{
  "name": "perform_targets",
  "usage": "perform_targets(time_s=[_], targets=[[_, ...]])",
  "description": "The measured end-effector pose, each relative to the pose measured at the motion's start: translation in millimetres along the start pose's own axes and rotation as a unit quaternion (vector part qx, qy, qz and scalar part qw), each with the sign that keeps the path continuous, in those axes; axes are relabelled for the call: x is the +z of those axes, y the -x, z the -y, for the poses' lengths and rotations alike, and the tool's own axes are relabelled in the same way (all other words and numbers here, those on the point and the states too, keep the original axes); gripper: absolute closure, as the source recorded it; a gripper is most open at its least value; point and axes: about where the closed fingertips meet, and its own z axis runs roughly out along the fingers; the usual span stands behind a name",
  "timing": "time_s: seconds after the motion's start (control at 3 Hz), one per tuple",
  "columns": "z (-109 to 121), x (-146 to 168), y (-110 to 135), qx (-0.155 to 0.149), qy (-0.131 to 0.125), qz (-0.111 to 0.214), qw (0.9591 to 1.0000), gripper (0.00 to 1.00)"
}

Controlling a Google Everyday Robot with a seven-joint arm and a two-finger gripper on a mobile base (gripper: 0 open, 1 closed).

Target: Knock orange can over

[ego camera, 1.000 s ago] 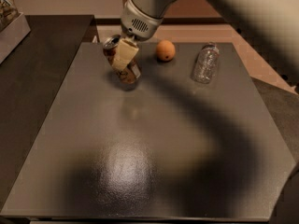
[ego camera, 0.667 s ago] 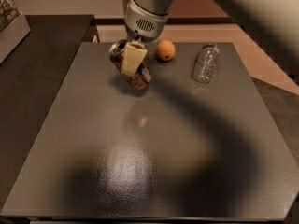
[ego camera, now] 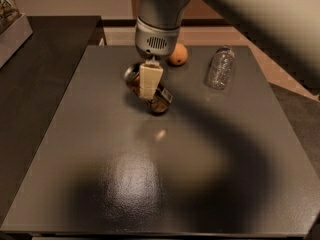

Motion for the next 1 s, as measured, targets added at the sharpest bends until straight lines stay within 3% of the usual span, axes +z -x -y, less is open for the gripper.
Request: perform_targets(time_s=[0.33, 1.0], targets=[[-4.0, 7.5, -4.1, -0.005, 0.007, -0.035, 0.9994, 0.84], [-6.8, 15.6, 1.8, -0.033, 0.007, -0.072, 0.9969, 0.37]])
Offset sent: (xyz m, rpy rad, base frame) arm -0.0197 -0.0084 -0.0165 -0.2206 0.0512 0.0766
